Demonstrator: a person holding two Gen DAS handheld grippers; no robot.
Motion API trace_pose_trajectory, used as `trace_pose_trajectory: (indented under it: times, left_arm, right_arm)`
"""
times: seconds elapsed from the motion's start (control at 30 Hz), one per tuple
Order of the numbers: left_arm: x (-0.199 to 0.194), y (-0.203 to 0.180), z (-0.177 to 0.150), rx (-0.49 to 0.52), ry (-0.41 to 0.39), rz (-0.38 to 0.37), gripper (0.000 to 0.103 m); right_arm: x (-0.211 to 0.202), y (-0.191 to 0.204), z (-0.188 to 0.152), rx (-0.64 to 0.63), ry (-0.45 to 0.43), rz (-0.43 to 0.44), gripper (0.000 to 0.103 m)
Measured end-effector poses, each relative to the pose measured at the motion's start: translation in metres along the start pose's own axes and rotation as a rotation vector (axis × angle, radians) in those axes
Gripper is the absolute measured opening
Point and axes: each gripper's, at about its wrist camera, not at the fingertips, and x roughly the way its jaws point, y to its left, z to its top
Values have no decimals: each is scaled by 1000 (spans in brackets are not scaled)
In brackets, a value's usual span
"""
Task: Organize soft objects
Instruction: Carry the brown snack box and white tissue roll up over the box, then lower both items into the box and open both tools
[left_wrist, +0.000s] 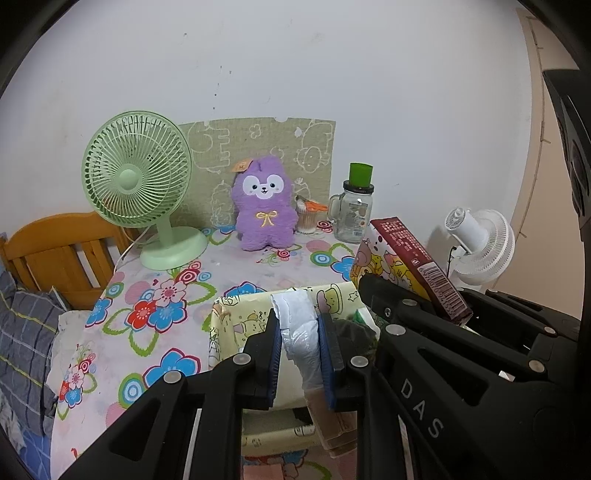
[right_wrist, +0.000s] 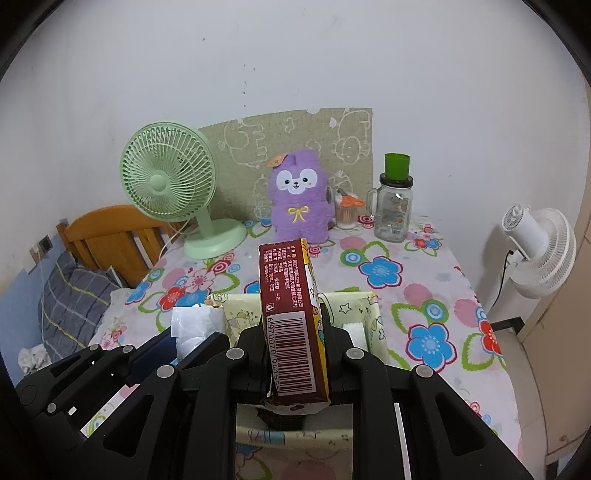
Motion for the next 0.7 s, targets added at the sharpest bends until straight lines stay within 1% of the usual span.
trace_pose_trajectory:
  times: [0.33, 0.6, 0.67, 0.7]
  left_arm:
    - [23, 6, 2, -8, 20, -4, 18]
    - [45, 14, 1, -25, 58, -7, 19]
    - [48, 16, 1, -31, 69, -10, 24]
    - [50, 17, 1, -37, 73, -18, 29]
  right_arm:
    - [26, -3, 5, -11, 21, 12, 23]
    - [48, -4, 5, -12, 60, 15, 23]
    - [53, -4, 5, -12, 67, 19, 23]
    - [54, -4, 5, -12, 69, 25, 23]
